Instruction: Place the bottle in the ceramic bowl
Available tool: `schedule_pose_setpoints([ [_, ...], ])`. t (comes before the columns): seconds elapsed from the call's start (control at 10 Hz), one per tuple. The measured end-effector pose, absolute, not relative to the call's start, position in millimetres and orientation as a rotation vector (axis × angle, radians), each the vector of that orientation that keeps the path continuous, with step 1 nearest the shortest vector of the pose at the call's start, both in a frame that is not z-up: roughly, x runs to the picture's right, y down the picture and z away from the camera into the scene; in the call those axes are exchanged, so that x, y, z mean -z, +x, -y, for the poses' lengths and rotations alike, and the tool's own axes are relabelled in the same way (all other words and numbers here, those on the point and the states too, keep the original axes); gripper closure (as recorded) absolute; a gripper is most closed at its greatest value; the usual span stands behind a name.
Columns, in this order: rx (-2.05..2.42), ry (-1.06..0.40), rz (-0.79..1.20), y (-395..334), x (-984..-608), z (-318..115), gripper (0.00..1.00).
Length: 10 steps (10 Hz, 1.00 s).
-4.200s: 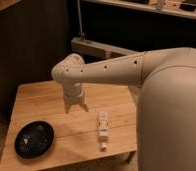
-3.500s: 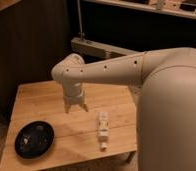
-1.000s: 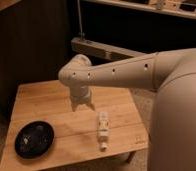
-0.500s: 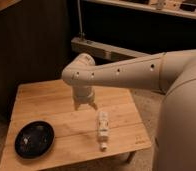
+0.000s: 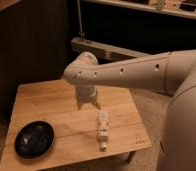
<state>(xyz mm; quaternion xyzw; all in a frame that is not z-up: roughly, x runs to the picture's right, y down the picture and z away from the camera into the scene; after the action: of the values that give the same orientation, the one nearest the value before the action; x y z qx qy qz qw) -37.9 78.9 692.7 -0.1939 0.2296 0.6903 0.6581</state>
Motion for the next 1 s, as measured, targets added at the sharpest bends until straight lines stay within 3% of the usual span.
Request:
schedule_pose_setpoints([
  [1.0,-1.604,-0.421,-0.532,-16,-677,-77,0.35],
])
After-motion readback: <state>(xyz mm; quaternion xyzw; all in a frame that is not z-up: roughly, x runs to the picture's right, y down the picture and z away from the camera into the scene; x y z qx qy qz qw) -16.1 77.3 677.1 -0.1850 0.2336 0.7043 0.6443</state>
